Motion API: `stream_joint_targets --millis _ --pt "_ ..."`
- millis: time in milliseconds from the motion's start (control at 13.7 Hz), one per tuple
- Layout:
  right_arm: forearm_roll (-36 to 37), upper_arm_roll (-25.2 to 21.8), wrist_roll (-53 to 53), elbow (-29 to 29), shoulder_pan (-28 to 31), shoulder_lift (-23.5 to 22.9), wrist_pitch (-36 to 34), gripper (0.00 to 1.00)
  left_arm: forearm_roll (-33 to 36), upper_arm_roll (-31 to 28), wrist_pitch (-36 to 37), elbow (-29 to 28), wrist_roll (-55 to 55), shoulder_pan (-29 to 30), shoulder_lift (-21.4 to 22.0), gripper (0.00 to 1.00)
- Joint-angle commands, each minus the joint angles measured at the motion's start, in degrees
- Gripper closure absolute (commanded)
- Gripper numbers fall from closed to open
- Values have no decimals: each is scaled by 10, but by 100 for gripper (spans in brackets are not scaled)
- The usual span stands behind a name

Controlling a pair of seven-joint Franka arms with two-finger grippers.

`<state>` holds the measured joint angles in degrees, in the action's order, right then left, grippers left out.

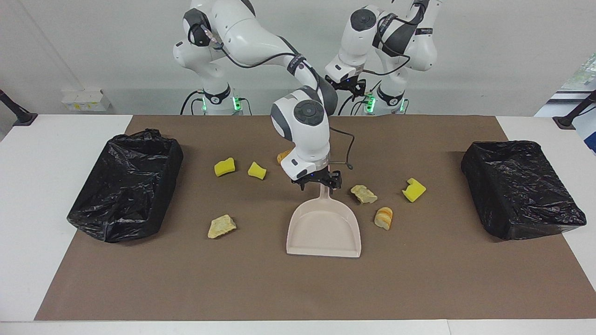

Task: Sweep and dump trash in bin
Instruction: 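Grasp the beige dustpan handle with the right gripper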

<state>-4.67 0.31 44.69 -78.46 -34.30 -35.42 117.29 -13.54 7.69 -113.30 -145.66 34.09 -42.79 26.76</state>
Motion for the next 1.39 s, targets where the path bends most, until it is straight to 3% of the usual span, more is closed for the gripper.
stream_joint_targets --millis 0,146,365,584,657,730,877,1169,1242,1315 --pt "23 0 16 23 -19 -8 -18 1 -12 -8 -71 -26 47 -49 -27 0" --pt "25 1 14 21 -31 -4 -51 10 -12 -8 -100 -26 93 -85 -51 0" --pt "38 2 -1 -4 -32 8 -56 44 -12 -8 -132 -26 127 -109 -67 0" --pt "39 2 -15 -34 -32 23 -53 49 -12 -8 -154 -27 143 -124 -100 0" --pt "39 1 -17 -35 -32 24 -56 62 -12 -8 -159 -27 146 -124 -101 0" --pt "39 1 -18 -33 -32 24 -58 82 -13 -8 -159 -28 146 -124 -101 0" --pt "46 1 -19 -25 -31 24 -71 100 -12 -8 -158 -29 146 -123 -101 9" --pt "63 -4 -46 -20 -18 32 -72 100 -12 -8 -160 -29 146 -127 -116 9" --pt "62 -4 -104 -19 -3 41 -73 100 -12 -8 -159 -29 146 -138 -116 15" --pt "60 -4 -163 -20 12 52 -73 100 -13 -8 -156 -29 146 -141 -117 39"
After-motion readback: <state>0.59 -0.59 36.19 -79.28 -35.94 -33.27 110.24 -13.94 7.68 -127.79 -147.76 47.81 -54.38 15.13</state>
